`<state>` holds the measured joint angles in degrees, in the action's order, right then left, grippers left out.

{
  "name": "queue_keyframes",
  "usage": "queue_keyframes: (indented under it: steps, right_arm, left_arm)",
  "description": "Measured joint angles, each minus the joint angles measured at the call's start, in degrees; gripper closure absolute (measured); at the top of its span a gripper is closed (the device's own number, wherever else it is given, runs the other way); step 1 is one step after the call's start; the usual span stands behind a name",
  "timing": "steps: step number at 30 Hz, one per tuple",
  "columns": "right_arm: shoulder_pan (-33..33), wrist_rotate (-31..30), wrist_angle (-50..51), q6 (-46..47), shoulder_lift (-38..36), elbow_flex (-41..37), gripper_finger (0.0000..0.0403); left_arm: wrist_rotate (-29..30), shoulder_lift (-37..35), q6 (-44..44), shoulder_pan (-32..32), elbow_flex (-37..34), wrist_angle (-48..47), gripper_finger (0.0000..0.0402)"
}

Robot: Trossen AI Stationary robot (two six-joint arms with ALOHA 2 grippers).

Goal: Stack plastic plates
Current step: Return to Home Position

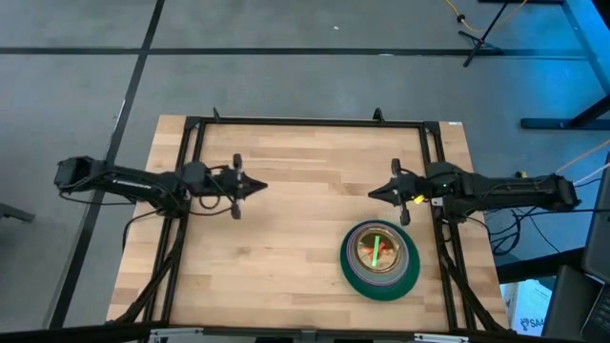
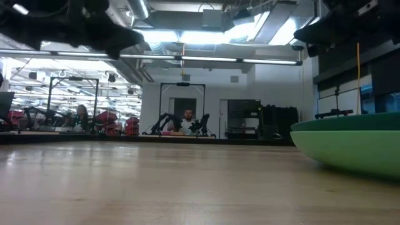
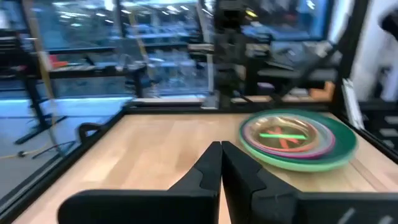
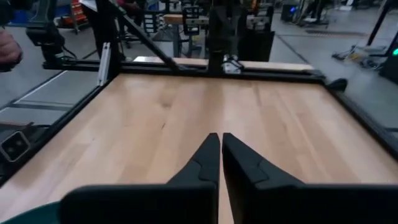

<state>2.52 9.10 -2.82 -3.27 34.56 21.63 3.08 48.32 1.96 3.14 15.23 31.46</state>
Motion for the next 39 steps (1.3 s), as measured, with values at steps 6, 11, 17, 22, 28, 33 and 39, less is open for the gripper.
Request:
queue_keyframes:
  steps: [6, 11, 17, 22, 28, 33, 39]
  right_arm:
    - [2.6, 0.0, 0.1, -1.7, -1.0, 0.0, 0.0401]
    - [4.3, 0.0, -5.4, 1.7, -1.7, -5.0, 0.0398]
    - [4.7, -3.5, -11.8, 6.0, -6.4, -13.2, 0.0398]
    - [4.7, -4.1, -11.5, 11.4, -12.6, -17.0, 0.0398]
    - [4.6, -7.9, -7.5, 13.4, -20.1, -19.7, 0.0398]
    - [4.6, -9.9, -4.9, 13.1, -25.6, -21.2, 0.0398]
    - [4.6, -13.9, 0.9, 15.7, -27.5, -21.2, 0.0398]
  left_arm:
    - [0.4, -13.0, -5.5, 3.6, -7.8, -0.1, 0.0397]
    - [0.4, -23.3, -7.5, 3.9, -10.6, -8.1, 0.0396]
    - [0.2, -33.6, -7.4, 3.9, -10.8, -18.9, 0.0396]
    - [1.3, -42.1, -4.7, 3.9, -10.8, -23.9, 0.0396]
    - [0.9, -48.2, -5.2, 3.8, -10.7, -30.7, 0.0396]
    - [-1.0, -48.2, -7.8, 3.8, -13.3, -29.9, 0.0396]
    - [1.2, -47.2, -8.6, 3.8, -14.8, -30.5, 0.0396]
